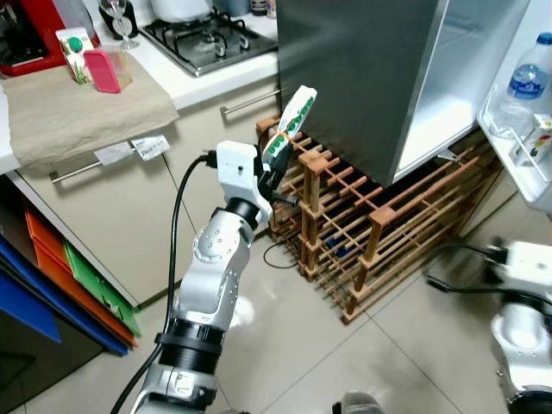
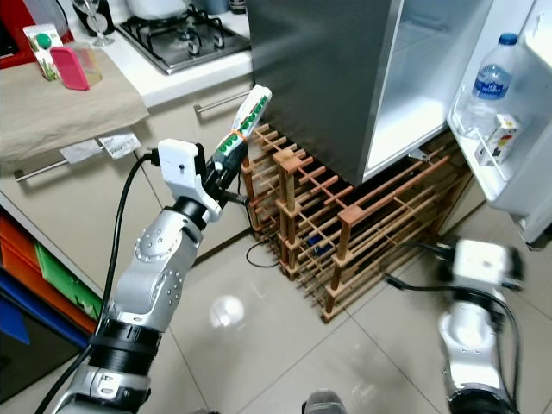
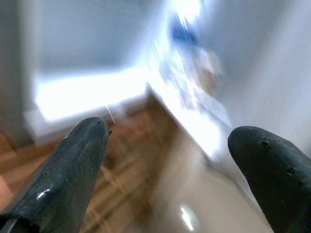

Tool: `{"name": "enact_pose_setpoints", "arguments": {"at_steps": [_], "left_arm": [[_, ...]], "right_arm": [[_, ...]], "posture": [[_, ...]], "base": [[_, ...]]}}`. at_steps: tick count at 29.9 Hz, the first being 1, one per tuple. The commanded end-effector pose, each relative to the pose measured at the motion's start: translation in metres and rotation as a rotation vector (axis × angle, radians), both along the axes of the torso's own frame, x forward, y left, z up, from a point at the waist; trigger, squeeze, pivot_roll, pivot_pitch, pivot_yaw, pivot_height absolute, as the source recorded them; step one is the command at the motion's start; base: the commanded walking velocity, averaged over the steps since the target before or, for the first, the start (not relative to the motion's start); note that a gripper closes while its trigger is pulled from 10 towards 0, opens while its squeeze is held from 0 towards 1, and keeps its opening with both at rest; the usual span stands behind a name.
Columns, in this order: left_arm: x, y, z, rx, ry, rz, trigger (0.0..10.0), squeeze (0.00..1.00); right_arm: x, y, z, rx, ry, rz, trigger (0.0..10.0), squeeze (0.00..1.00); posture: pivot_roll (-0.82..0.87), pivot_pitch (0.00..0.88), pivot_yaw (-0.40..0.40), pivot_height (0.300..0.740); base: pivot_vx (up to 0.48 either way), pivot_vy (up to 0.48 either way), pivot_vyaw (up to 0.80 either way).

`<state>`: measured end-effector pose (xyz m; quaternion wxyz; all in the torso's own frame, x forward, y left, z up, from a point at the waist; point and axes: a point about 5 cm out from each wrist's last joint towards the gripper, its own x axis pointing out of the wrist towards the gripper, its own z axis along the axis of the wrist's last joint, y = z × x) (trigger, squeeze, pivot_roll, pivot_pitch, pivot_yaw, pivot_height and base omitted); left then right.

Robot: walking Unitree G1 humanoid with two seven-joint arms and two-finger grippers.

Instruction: Restocking fridge

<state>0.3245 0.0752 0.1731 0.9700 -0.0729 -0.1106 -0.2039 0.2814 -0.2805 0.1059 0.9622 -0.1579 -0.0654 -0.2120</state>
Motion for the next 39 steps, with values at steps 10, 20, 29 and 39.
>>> {"name": "enact_pose_setpoints", "arguments": {"at_steps": [10, 20, 29, 39], "left_arm": [[-0.001, 0.007, -0.006, -0.016, 0.016, 0.054, 10.0, 0.0], [-0.002, 0.018, -0.007, -0.004, 0.014, 0.089, 10.0, 0.0], [0.001, 0.02, -0.011, 0.053, 0.037, 0.111, 10.0, 0.0], [0.004, 0.024, -0.011, 0.064, 0.048, 0.126, 10.0, 0.0]], "right_arm": [[0.05, 0.009, 0.06, -0.091, -0.113, 0.126, 10.0, 0.0], [0.05, -0.043, 0.071, -0.152, -0.055, -0.08, 10.0, 0.0], [0.032, -0.085, 0.075, -0.193, -0.017, -0.234, 10.0, 0.0], [0.002, -0.123, 0.079, -0.233, -0.013, -0.368, 10.0, 0.0]], "posture": [[-0.22, 0.053, 0.07, 0.718], [-0.18, 0.06, 0.072, 0.718], [-0.19, 0.068, 0.092, 0.718], [-0.18, 0.077, 0.098, 0.718]], "base": [[0.0, 0.0, 0.0], [0.236, -0.216, 0.0], [0.244, -0.202, 0.0], [0.0, 0.0, 0.0]]}}
